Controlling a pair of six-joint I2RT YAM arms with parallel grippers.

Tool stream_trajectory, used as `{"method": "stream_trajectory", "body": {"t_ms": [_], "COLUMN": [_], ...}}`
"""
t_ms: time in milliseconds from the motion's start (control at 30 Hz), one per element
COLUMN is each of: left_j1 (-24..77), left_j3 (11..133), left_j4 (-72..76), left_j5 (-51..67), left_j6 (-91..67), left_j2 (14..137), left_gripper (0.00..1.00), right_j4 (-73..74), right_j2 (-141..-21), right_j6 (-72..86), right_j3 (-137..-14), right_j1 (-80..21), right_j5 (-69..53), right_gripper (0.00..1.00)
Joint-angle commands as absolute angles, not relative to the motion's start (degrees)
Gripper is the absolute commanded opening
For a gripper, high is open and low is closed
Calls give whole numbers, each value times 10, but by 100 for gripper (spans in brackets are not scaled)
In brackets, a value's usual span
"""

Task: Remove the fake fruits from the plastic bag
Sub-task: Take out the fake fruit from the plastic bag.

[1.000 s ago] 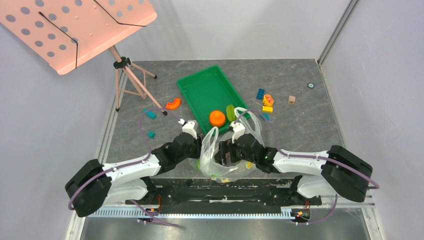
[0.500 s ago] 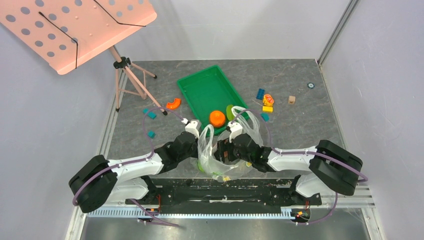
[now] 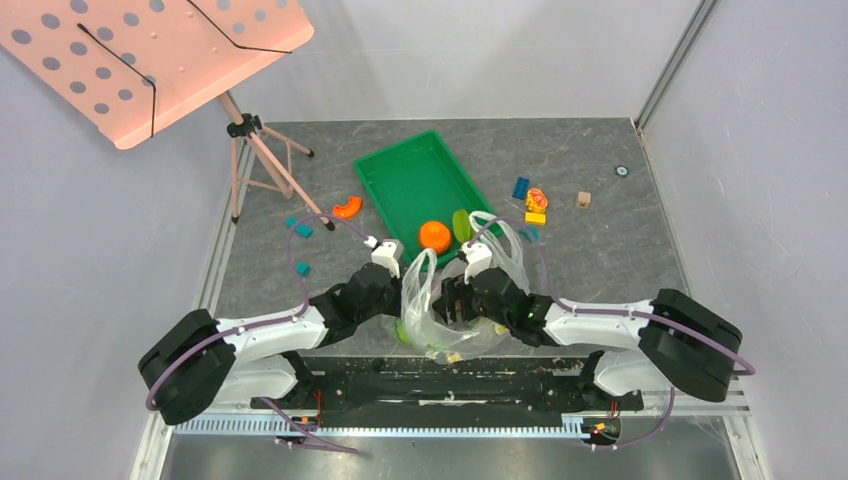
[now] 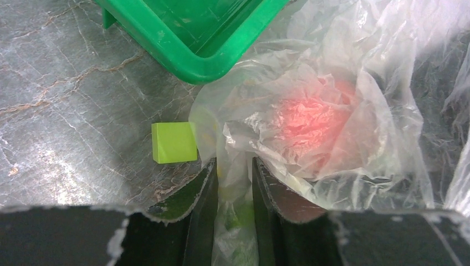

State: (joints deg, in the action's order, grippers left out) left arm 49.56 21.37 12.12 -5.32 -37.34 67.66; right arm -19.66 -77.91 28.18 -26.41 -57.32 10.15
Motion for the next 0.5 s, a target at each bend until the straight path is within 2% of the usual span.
{"method": "stream_trajectory", "body": {"t_ms": [0, 467], "left_j1": [497, 496], "left_j3": [217, 214], "left_j4": [106, 90], "left_j5": [-49, -62], "left_j6": [-346, -339], "left_j2": [661, 644], "left_gripper": [34, 34], "right_j4": [-154, 29], "right_j2": [-726, -542], "right_j6": [268, 263], "right_j3": [-258, -238], "right_j1": [-578, -578], "right_j5": [123, 104], "right_gripper": [60, 58]}}
